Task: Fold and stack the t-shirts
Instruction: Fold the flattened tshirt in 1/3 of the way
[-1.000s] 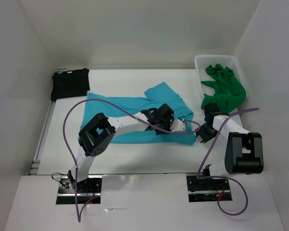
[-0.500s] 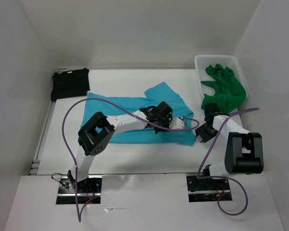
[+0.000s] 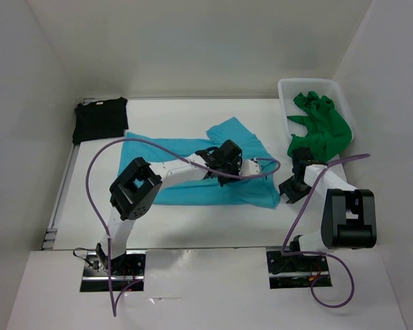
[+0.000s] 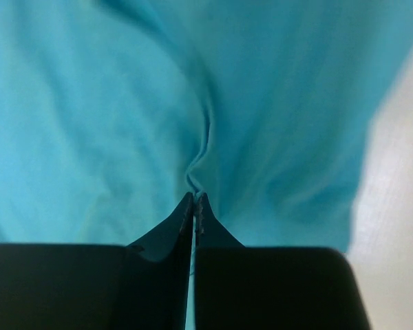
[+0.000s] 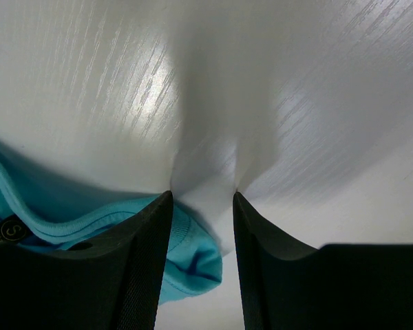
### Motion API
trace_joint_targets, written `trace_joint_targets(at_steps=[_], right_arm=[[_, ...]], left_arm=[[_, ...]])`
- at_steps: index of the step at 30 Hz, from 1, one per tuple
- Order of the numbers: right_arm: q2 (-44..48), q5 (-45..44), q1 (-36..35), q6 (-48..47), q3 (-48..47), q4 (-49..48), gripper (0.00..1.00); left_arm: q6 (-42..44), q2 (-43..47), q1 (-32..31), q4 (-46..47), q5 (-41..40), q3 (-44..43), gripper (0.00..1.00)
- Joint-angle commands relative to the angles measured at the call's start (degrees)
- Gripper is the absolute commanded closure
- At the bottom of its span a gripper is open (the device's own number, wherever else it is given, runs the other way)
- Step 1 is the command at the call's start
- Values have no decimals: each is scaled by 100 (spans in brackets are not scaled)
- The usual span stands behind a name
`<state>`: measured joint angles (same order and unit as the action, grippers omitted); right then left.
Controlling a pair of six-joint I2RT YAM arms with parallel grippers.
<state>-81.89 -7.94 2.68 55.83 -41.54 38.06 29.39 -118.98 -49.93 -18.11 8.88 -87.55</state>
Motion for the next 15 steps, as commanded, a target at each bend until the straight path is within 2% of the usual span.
trace_joint_targets(at_steps=[1, 4, 8, 13, 14, 15], right_arm=[[-82, -32, 22, -2, 137, -300, 54], [-82, -32, 22, -2, 137, -300, 54], [-135, -32, 22, -2, 137, -300, 54], [-135, -32, 22, -2, 137, -300, 54], [-135, -32, 22, -2, 137, -300, 54], [-135, -32, 22, -2, 137, -300, 54]], left_arm=[[-723, 33, 466, 343, -159, -104, 100], [-1145, -20, 721, 343, -212, -245, 100], [-1453, -142, 844, 343, -80, -298, 100], [-1813, -266, 906, 343, -317, -298, 99], [-1814, -318, 906, 343, -317, -298, 96], [-1814, -319, 906, 273, -317, -359, 86]])
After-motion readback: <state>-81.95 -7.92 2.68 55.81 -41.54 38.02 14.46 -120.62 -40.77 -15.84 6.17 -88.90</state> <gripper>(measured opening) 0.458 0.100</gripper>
